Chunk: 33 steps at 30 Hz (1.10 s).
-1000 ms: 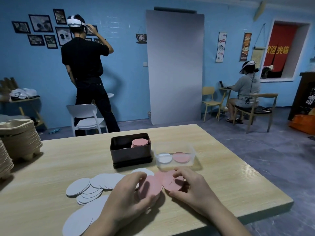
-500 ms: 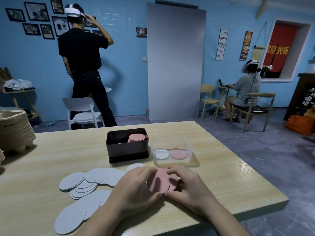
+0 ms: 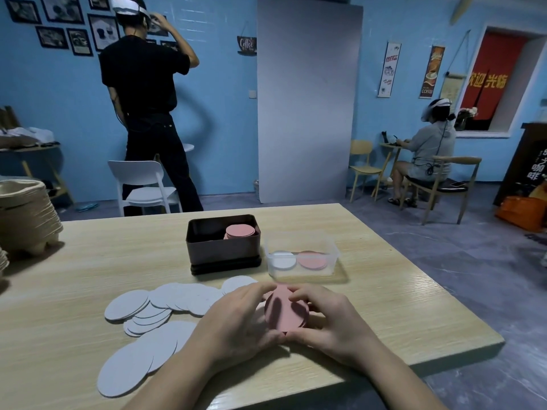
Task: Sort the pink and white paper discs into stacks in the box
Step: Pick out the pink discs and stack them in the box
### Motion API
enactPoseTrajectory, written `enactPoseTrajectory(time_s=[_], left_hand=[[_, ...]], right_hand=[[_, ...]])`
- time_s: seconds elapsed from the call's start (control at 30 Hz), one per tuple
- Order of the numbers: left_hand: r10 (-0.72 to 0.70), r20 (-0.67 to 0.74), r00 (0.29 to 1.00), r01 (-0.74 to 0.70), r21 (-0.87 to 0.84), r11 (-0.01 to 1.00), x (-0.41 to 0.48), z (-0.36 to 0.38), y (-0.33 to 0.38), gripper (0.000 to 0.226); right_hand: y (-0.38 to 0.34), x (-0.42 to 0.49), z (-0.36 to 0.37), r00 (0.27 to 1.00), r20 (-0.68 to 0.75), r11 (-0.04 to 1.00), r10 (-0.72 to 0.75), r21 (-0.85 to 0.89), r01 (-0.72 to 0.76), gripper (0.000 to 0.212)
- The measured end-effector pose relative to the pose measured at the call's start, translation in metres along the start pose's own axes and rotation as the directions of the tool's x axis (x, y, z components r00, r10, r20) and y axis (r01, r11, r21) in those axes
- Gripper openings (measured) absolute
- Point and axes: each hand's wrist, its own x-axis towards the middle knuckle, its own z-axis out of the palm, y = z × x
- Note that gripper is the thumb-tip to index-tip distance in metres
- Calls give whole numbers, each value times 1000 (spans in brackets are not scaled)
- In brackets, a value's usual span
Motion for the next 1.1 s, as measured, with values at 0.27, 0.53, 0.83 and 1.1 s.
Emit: enactPoseTrajectory(time_s=[0.27,0.53,0.83,1.1], left_hand=[[5,-3,1000,-5,38,999,0,4,-4,56],[-26,84,996,17,99,995,6,-3,2,67],[-190,-45,981,194,113,975,28,3,9,35],[-254,92,963,220,279,935,52,20,-1,63]], right_hand=[[-2,0,-3,1000,-16,1000,-10,-5,9,58],[1,5,-7,1000,9,999,-14,-37,14,54],[18,14,-18,980,-175,994,90,-46,-99,42],[25,13,-16,981,-158,989,114,-70,-127,48]])
